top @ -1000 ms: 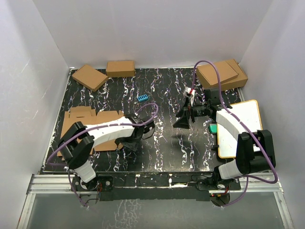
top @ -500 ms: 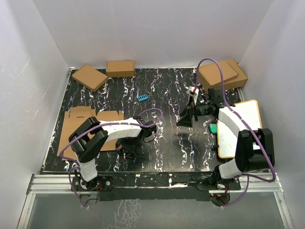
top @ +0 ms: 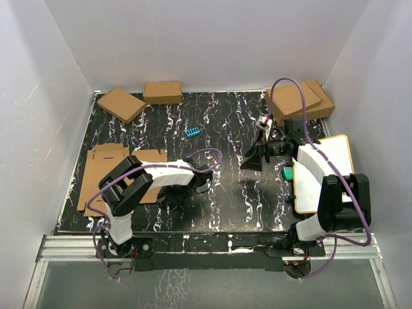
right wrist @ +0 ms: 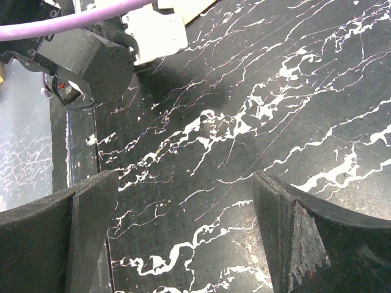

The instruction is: Fold the paper box

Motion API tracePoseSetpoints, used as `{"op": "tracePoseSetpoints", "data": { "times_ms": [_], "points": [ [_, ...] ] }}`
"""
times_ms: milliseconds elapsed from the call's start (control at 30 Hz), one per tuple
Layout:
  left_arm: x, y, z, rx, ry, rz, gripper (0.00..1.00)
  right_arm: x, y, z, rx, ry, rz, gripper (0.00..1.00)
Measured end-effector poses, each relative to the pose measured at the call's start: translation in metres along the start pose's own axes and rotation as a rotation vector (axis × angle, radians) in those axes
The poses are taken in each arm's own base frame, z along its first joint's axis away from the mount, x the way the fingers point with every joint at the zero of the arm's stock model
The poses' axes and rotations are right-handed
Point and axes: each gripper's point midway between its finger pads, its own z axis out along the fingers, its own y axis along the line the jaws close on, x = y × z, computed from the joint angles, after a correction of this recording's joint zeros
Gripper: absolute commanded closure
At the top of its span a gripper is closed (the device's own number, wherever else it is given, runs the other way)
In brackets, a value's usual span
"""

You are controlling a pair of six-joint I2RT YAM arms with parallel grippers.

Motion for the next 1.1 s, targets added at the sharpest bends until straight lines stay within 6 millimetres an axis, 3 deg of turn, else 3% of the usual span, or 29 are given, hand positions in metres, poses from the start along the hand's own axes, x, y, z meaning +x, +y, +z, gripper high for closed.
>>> {"op": "tracePoseSetpoints", "data": {
  "times_ms": [433,667,833,1100],
  "points": [
    [-0.011,0.0,0.004,-0.012,-0.049,-0.01,0.99,-0.002,0.001,-0.002,-0.011,-0.013,0.003,0.01],
    [-0.019,0.005,-0.004,-0.018,-0.084,-0.025,1.0,-0.002,0.002,-0.002,-0.017,-0.015,0.003,0.01],
    [-0.045,0.007,-0.034,0.047,-0.175,-0.092,1.0,-0.003,0.004,-0.002,-0.026,-0.019,0.002,0.01],
    [-0.094,-0.001,-0.117,0.339,-0.432,-0.259,1.0,-0.007,0.01,0.0,-0.065,-0.044,0.008,0.01]
  ]
}}
